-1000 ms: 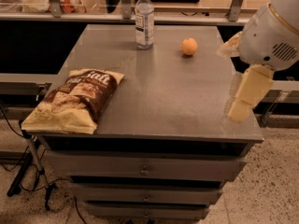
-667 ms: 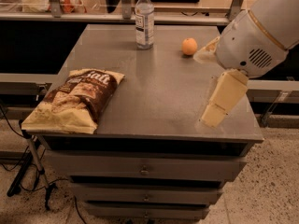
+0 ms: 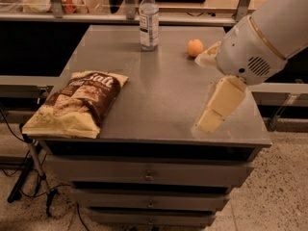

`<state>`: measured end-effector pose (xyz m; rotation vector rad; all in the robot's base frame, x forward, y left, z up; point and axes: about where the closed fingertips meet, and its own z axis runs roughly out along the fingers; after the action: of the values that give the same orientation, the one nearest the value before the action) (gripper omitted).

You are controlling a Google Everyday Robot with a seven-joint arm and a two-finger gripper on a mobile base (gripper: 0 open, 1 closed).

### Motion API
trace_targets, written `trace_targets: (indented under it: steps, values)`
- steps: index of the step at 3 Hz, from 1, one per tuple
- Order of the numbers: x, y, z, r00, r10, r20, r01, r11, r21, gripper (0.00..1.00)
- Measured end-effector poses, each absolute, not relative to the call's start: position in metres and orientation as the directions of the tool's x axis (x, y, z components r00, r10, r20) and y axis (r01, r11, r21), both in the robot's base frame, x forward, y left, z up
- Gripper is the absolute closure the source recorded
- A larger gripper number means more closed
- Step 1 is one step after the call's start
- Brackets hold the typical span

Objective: Pick brown chip bag

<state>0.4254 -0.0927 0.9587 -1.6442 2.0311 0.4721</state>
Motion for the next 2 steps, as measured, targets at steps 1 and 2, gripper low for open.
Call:
trace_targets:
  steps: [1, 2]
  values:
    - [0.436, -0.062, 0.948, -0.146, -0.775, -0.615, -0.976, 0.213, -0.036, 0.0]
    - [0.446, -0.029, 0.939, -0.123, -0.745, -0.655, -0.978, 0.202, -0.046, 0.0]
